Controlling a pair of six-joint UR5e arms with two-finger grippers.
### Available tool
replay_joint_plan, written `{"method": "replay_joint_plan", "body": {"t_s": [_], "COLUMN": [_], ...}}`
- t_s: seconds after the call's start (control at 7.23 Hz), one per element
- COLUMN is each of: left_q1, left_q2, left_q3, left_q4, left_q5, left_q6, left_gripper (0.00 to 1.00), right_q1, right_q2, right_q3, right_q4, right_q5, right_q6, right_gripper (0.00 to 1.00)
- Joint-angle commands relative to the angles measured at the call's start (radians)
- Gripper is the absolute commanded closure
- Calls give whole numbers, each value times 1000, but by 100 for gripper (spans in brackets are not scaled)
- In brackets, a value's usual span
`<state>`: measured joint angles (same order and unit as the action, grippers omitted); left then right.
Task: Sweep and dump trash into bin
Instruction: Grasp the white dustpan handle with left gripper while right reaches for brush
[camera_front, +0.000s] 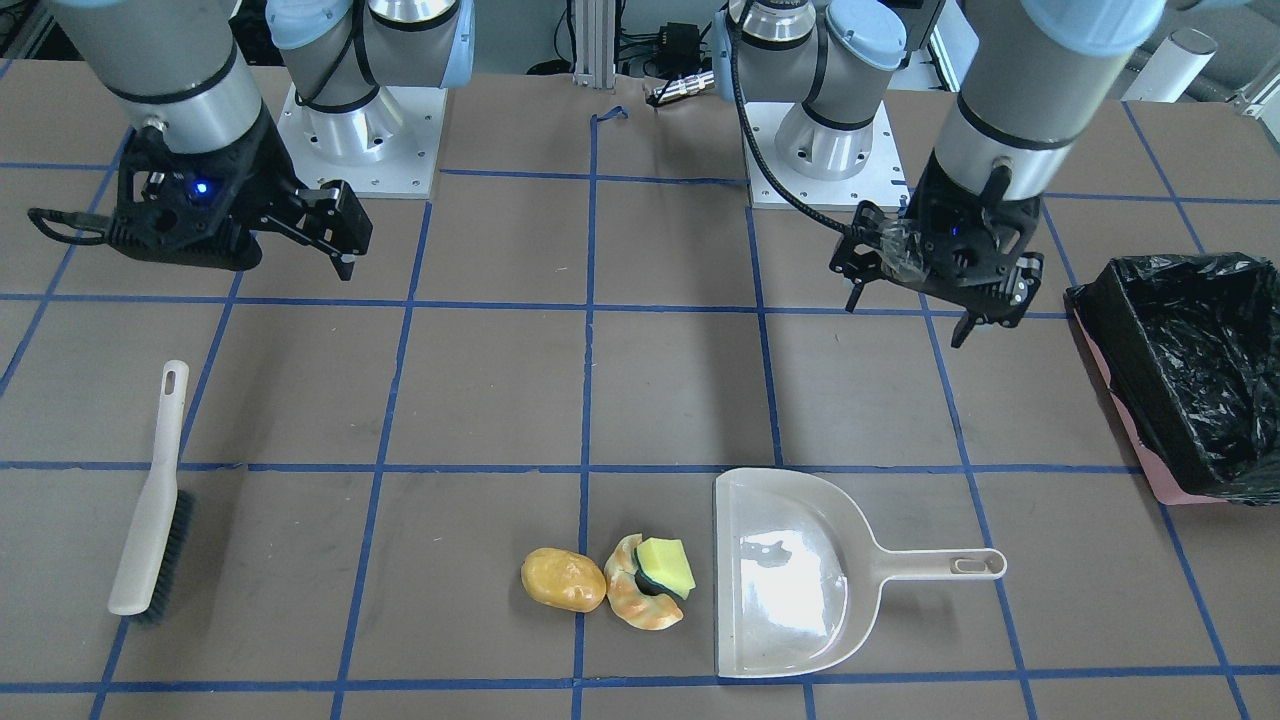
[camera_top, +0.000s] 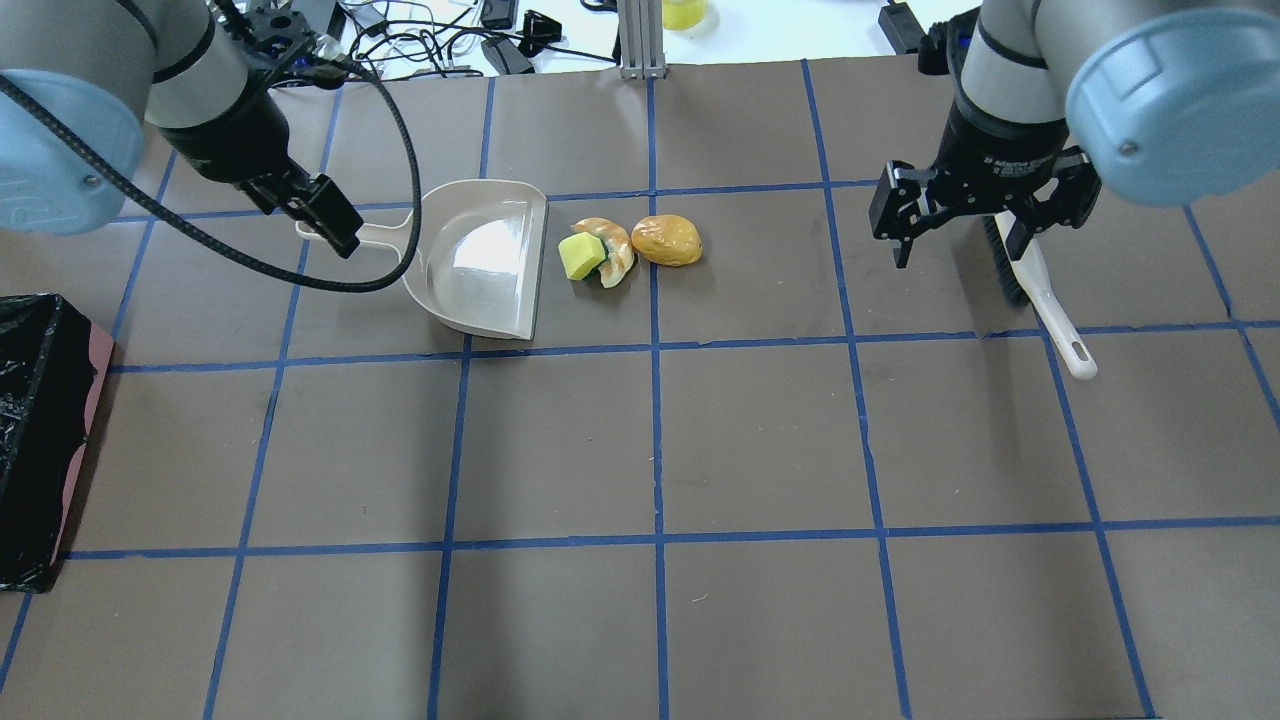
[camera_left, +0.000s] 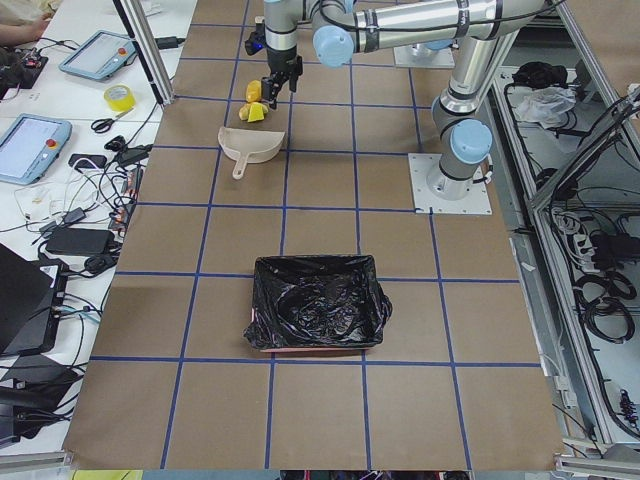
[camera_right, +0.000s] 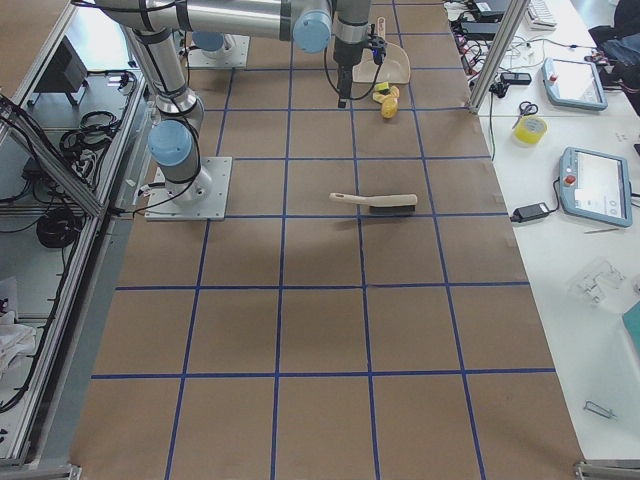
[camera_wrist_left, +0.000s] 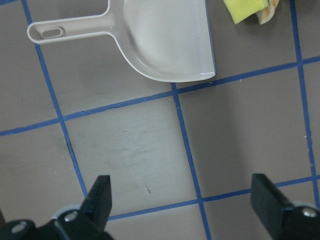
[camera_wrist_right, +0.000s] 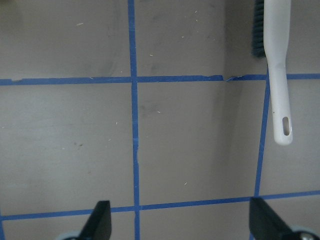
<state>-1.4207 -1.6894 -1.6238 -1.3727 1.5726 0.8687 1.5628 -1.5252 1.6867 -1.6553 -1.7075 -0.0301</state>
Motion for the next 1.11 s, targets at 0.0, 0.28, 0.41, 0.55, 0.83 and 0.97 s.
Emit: {"method": "replay_joint_plan", "body": {"t_s": [0.0,0.28,0.41,0.55,0.83,0.97], "left_q1": [55,55,55,55,58,71], "left_q2": [-128,-261,-324,-384,-455,-463], "left_q3": [2,27,66,144,275,274], "left_q4": [156,311,311,293,132,123], "left_q5": [-40,-40,-39,-31,-28,-36], "left_q6": [439,743,797,869,877,874], "left_gripper": [0,1,1,1,1,1], "right_q1": [-105,-255,-301,-335,-346,-348], "right_q2": [2,13,42,95,155,189], "right_q3": [85,167,200,203,205,205], "right_q4": [-72,-198,-290,-325,-334,-334], "right_q5": [-11,0,-1,0,21,28], "right_q6": [-205,-411,-445,-450,-438,-420], "right_gripper": [8,6,6,6,8,7]}}
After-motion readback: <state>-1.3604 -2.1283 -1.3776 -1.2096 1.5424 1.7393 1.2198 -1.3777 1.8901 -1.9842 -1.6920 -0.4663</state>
